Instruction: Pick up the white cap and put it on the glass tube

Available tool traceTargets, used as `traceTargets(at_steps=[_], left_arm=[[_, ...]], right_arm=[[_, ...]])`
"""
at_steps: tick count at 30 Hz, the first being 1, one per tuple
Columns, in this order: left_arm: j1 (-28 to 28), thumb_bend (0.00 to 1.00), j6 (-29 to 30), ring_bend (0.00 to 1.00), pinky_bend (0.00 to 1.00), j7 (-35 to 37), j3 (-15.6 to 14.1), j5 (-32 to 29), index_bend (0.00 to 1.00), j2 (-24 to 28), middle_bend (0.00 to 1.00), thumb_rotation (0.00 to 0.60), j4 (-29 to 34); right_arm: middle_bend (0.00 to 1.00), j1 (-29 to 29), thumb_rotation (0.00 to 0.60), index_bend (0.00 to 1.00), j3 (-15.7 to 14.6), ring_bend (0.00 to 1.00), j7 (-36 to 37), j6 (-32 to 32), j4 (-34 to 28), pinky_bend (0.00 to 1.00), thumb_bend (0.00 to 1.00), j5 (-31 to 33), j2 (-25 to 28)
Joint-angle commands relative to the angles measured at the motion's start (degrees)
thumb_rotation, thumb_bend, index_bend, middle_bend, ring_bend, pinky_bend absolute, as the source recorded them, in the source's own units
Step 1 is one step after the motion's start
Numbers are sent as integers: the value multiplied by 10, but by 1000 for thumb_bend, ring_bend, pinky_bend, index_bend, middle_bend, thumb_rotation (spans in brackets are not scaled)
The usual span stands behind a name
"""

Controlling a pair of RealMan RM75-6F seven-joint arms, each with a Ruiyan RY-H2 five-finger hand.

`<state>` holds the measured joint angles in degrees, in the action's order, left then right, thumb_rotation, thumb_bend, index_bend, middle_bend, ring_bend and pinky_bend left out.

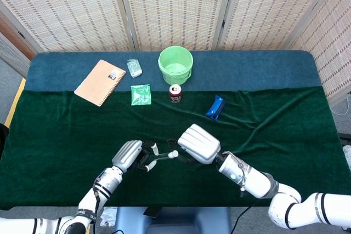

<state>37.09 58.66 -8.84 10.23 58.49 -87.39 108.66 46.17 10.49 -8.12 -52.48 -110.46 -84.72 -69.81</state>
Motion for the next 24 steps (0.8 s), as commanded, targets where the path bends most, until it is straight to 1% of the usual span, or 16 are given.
traceTargets(at_steps=[1,17,24], left_arm=[[1,517,1,872,838,-2,0,-1,741,1,894,600,0],[4,527,1,879,838,-2,2,-14,765,20,905,600,3],[5,529,-1,879,838,-1,0,-16,766,23,906,600,0]], right_arm=[[1000,4,600,754,1,1000,-6,4,1,1000,634,5,-3],[1000,24,600,754,1,1000,-65,12,21,1000,634,43,-37],[1000,29,600,754,0,1000,-69,11,31,1000,634,51,-50]])
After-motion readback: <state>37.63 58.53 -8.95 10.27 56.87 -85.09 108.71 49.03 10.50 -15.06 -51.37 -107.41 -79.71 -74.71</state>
